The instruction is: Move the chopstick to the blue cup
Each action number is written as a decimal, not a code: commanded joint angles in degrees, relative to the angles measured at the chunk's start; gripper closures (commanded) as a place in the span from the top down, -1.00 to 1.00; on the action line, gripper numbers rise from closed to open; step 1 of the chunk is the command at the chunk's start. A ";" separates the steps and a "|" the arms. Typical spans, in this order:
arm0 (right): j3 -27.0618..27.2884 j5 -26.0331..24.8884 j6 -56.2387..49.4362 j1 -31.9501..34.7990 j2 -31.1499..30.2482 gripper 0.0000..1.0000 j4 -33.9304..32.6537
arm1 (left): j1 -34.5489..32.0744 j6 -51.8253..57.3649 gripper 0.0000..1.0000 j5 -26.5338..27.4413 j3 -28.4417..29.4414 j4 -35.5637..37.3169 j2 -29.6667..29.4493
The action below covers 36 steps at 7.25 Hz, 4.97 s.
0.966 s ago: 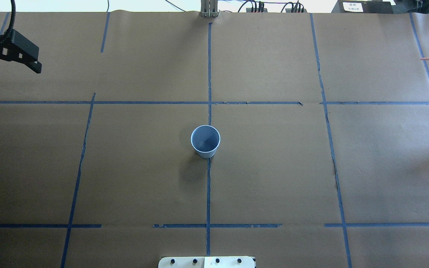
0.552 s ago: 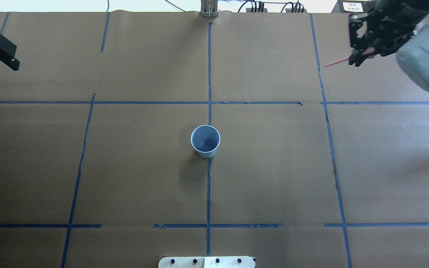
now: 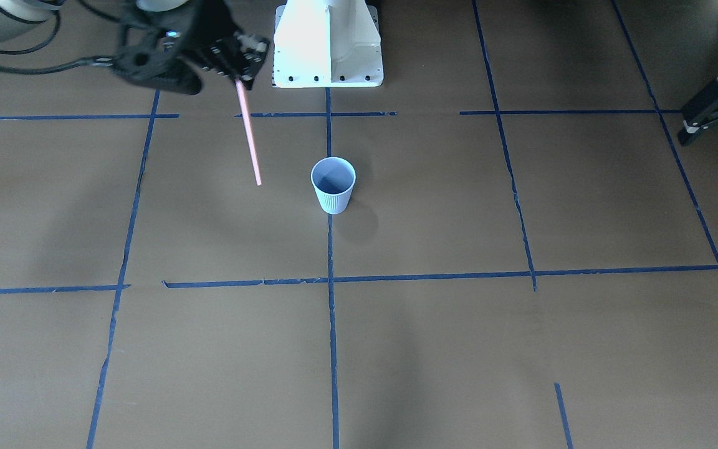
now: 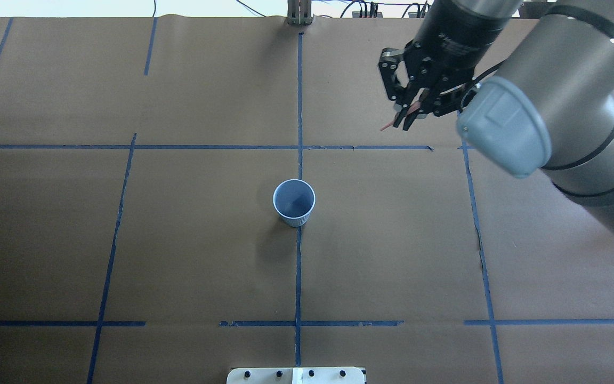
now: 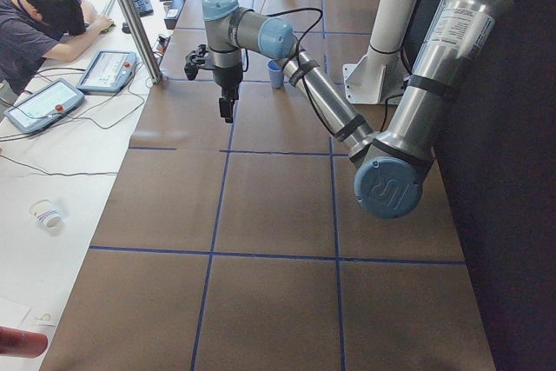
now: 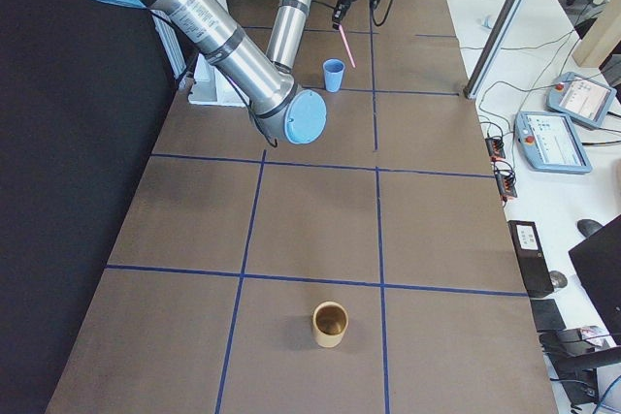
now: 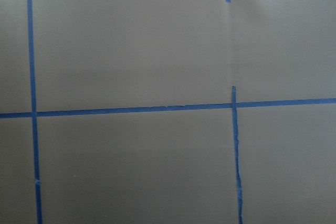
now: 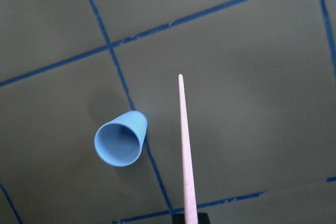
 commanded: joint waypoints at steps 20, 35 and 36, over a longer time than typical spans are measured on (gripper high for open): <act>-3.26 -1.43 -50.24 30.35 -43.10 1.00 22.68 | -13.29 24.57 1.00 -3.84 10.51 -9.02 20.01; -17.71 1.21 -60.22 40.42 -53.75 1.00 44.21 | -13.29 24.22 1.00 -3.84 24.16 -21.71 20.63; -17.71 0.86 -60.31 40.42 -53.92 1.00 44.39 | -13.20 24.22 1.00 -3.84 24.16 -21.71 20.63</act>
